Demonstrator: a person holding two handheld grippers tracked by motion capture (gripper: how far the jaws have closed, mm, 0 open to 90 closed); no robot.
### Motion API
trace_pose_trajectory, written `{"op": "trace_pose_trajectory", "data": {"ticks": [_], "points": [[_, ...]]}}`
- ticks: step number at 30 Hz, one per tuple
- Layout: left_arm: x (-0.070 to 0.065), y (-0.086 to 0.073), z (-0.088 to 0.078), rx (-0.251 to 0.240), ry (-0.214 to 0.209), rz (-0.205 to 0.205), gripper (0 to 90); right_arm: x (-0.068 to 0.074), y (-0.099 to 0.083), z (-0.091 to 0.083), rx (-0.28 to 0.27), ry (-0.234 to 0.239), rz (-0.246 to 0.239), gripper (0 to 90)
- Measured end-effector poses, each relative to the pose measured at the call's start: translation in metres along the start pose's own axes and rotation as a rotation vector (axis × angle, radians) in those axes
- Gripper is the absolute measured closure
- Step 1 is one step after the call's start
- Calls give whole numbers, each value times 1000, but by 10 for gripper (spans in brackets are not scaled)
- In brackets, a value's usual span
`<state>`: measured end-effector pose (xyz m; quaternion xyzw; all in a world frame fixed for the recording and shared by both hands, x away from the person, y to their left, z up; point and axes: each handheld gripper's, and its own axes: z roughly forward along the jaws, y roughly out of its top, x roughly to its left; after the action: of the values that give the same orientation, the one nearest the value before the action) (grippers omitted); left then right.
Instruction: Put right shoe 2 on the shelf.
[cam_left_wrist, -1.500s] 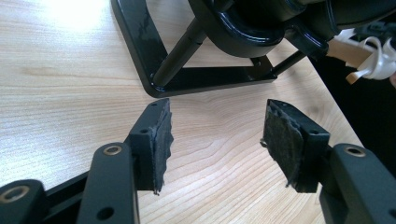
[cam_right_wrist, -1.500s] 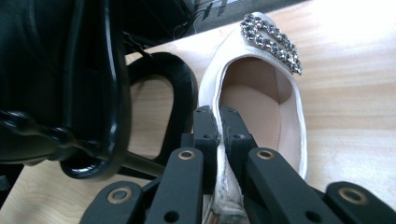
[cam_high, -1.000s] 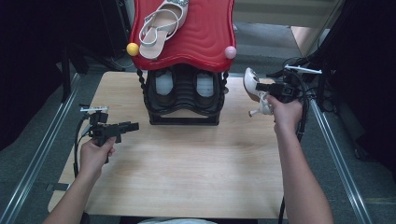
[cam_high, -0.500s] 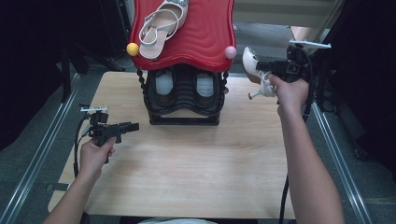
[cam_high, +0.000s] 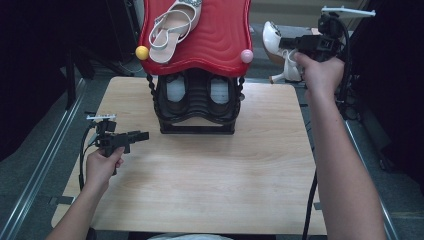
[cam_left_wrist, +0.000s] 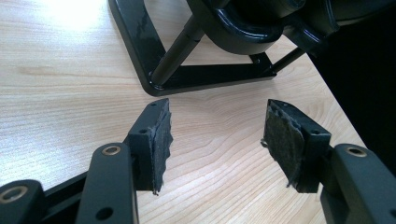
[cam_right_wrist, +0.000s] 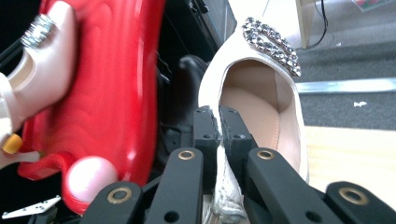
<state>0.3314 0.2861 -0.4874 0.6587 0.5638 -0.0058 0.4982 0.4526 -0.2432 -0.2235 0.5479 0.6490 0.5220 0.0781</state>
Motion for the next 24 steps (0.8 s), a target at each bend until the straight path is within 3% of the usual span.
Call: {"op": "trace_pose_trajectory", "data": {"ticks": [7, 13, 24], "points": [[0, 0, 0, 6, -1, 1, 414, 25, 24, -4, 0, 3, -24, 883], [-1, 0, 1, 5, -5, 4, 415, 56, 47, -9, -23, 2, -70, 883], [0, 0, 0, 4, -5, 2, 413, 101, 67, -1, -45, 46, -113, 883]]}}
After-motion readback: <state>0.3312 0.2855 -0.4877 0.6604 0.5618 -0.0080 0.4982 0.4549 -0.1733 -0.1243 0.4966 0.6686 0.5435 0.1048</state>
